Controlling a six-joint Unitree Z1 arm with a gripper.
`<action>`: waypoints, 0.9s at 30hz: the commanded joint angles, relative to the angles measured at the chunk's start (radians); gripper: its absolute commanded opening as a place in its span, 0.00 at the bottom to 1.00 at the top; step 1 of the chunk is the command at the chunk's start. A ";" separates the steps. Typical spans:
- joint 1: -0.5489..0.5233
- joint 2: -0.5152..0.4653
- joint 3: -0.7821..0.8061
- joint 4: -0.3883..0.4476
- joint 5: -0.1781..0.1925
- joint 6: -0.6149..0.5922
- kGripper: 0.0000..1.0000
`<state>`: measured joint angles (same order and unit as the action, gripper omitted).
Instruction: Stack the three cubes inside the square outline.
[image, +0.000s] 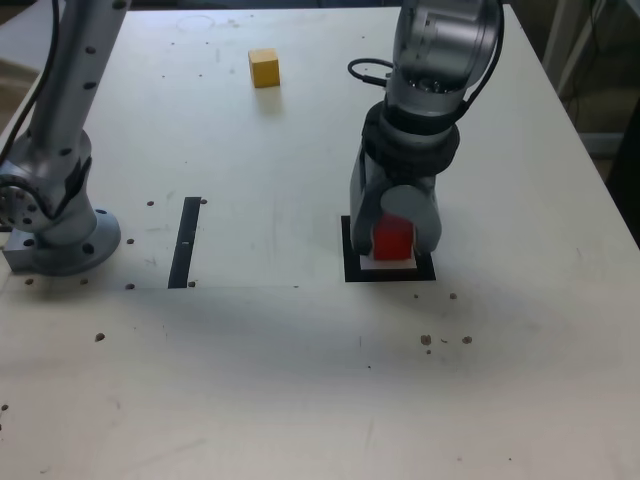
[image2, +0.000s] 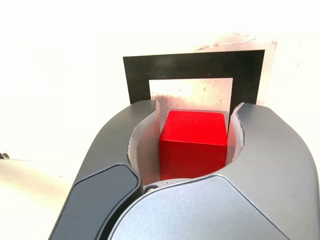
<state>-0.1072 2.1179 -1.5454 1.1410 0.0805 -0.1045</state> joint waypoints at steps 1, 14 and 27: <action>0.001 0.002 0.000 0.008 0.003 -0.003 0.10; 0.006 0.008 0.007 0.022 0.002 -0.005 0.50; 0.006 0.000 0.010 0.031 0.003 -0.005 0.99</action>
<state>-0.1027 2.1233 -1.5385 1.1659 0.0825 -0.1078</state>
